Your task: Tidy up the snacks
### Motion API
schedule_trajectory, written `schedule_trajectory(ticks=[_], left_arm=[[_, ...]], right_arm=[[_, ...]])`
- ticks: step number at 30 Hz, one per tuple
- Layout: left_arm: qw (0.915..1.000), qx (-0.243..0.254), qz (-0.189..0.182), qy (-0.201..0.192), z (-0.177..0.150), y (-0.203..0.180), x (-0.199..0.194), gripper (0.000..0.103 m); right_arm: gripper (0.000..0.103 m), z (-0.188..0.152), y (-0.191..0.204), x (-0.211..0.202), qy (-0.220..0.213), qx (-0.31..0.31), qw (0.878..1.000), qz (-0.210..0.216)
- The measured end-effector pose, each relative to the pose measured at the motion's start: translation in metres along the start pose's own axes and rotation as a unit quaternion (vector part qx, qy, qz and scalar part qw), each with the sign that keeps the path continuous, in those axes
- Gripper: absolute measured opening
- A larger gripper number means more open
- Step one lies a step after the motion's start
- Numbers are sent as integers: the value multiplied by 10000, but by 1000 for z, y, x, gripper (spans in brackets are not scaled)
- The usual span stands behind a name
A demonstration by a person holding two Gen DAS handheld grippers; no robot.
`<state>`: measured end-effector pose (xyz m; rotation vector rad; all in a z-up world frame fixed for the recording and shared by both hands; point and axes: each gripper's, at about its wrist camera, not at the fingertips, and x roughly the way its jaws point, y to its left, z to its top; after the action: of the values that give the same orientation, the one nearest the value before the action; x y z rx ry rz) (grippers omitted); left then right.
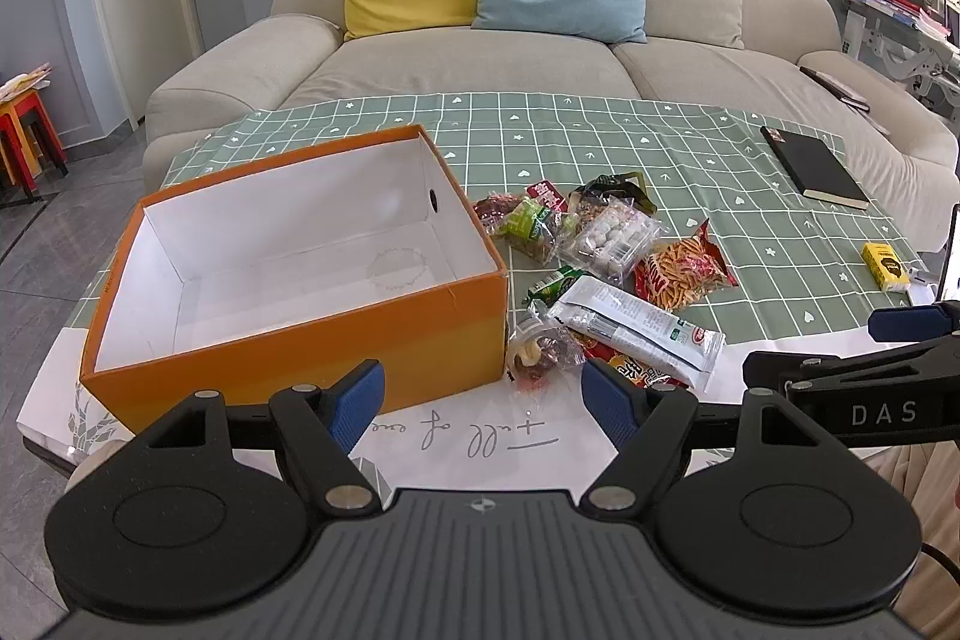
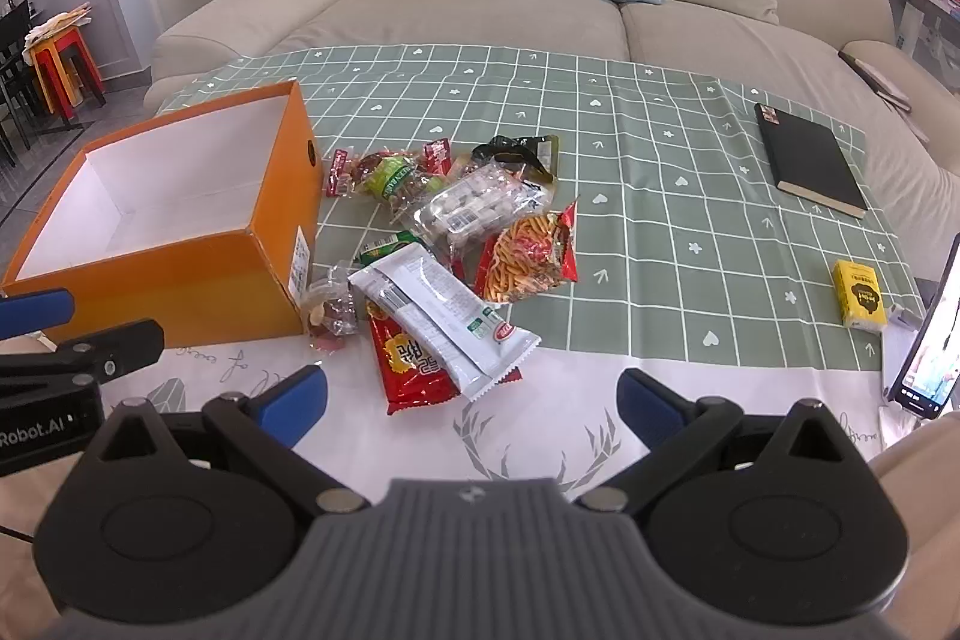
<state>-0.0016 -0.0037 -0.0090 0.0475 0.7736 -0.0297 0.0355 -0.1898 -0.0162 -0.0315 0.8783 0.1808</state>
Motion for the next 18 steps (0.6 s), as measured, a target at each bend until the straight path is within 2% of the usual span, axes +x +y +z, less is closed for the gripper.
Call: schedule_trajectory(ticks=[9, 15, 18], left_arm=[[10000, 20, -46, 36, 2, -1, 1, 87], [9988, -79, -461, 125, 7, 0, 4, 83], [9974, -32, -709, 121, 10, -1, 7, 78]], right_arm=[[99, 1, -2, 1, 11, 30, 10000, 2], [99, 7, -19, 5, -185, 269, 9994, 145], [99, 7, -31, 10, -291, 376, 9986, 239]])
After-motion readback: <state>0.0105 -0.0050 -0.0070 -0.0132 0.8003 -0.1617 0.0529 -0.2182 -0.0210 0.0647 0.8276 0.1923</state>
